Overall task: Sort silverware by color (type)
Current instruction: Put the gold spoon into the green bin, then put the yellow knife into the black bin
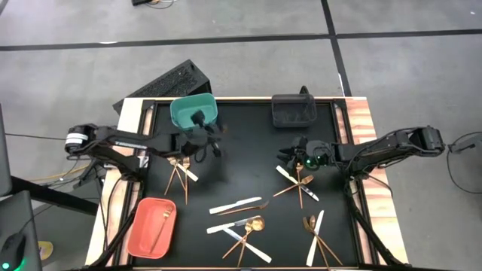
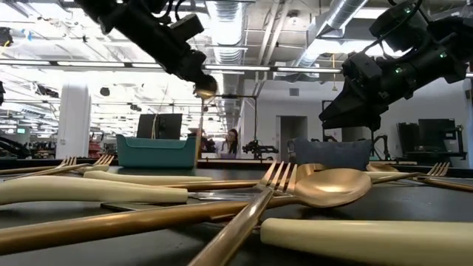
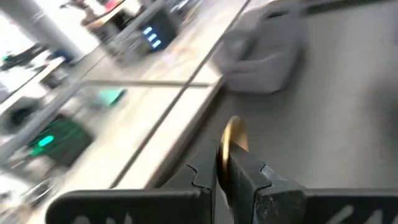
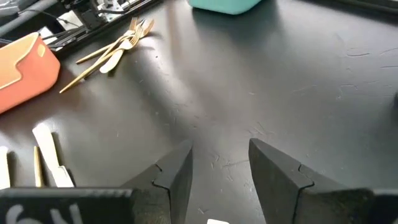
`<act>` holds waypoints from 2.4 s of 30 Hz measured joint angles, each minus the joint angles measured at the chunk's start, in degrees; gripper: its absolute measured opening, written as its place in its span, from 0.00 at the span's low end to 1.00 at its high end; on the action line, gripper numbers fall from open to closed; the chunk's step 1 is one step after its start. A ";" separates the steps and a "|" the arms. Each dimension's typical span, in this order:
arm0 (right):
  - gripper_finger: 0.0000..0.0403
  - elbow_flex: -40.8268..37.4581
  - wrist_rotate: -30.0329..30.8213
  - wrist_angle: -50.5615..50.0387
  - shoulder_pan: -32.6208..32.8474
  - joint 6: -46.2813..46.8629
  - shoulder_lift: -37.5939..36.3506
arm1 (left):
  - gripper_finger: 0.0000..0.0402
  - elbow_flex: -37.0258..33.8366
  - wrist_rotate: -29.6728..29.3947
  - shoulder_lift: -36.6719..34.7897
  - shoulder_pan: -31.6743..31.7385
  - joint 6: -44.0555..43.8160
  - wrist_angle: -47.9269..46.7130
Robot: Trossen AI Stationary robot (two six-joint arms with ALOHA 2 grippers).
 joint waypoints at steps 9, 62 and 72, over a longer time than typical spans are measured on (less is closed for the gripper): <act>0.43 -0.02 1.55 0.55 -0.12 -0.07 0.00 | 0.02 12.53 -3.12 -1.65 9.64 12.58 -18.41; 0.43 -0.07 2.80 -21.55 -0.01 13.07 -0.02 | 0.34 -7.01 49.56 -1.65 14.41 -10.56 15.74; 0.43 -0.07 2.78 -17.37 0.01 12.92 -1.93 | 0.34 -9.10 40.33 -1.64 7.01 -13.11 18.24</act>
